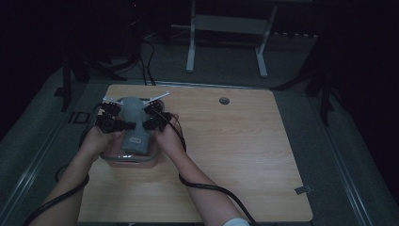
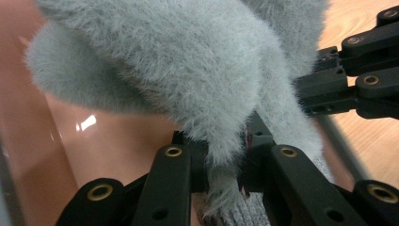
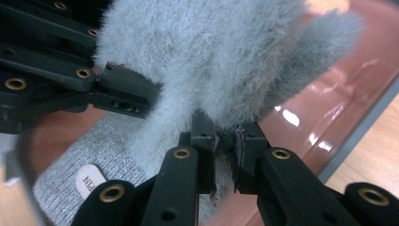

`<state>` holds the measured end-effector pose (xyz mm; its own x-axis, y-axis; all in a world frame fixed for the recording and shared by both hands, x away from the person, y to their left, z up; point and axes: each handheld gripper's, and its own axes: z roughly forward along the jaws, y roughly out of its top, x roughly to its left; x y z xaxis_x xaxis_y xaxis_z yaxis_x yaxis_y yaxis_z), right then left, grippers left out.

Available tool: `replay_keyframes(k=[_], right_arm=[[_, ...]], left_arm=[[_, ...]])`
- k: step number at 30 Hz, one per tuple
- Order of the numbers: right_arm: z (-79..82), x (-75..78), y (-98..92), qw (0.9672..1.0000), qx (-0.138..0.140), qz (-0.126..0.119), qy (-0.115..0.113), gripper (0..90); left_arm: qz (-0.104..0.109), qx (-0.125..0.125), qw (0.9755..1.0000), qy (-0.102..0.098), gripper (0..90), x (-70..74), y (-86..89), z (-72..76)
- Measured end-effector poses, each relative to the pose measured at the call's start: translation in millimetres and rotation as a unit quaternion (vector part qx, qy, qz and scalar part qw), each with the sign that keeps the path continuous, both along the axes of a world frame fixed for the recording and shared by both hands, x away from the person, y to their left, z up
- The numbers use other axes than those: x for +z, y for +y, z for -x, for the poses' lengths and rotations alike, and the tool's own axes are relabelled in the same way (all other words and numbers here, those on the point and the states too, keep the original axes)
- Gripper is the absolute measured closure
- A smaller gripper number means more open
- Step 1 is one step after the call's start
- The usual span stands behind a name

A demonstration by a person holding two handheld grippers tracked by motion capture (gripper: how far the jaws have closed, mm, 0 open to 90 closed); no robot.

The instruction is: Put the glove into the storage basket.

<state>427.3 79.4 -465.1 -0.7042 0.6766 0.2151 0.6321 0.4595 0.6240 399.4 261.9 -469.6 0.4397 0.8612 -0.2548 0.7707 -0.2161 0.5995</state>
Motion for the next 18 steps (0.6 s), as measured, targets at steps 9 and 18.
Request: replay_keyframes(k=[9, 18], right_arm=[[-2.4, -27.0, 15.7, 0.9968, 0.005, 0.079, -0.004, 81.4], [-9.3, -35.5, 16.9, 0.9941, -0.001, 0.107, 0.022, 78.4]], left_arm=[[-0.020, 0.003, 0.9990, 0.040, 77.5, -28.1, -5.5, -9.5], [-0.043, 0.003, 0.9973, 0.060, 76.5, -36.9, -14.4, -16.5]])
